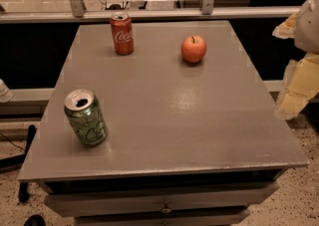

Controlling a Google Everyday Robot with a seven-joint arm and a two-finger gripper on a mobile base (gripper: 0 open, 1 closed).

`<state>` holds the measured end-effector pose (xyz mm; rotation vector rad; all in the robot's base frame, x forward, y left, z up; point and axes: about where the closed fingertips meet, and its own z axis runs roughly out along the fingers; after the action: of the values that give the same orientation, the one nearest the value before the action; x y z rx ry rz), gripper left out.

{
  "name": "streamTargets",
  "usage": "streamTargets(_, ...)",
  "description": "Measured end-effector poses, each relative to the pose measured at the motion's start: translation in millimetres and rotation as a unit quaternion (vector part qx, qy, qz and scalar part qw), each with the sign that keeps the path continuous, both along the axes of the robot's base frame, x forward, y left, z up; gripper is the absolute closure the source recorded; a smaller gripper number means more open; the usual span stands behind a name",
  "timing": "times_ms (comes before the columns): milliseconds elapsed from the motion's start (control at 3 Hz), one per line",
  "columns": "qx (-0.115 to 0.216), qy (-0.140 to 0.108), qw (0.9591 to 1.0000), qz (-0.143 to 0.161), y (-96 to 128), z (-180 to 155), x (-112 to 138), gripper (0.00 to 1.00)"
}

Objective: Knock green can over

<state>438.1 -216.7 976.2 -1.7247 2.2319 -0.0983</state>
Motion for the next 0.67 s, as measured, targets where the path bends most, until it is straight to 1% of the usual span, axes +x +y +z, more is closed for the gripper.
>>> streamTargets(333, 0.000, 0.000, 1.0000, 0.000, 0.0, 0.0, 0.0, 0.00)
streamTargets(667, 0.035, 0.002, 0.9994, 0.005, 18.7, -9.2, -1.8, 0.00)
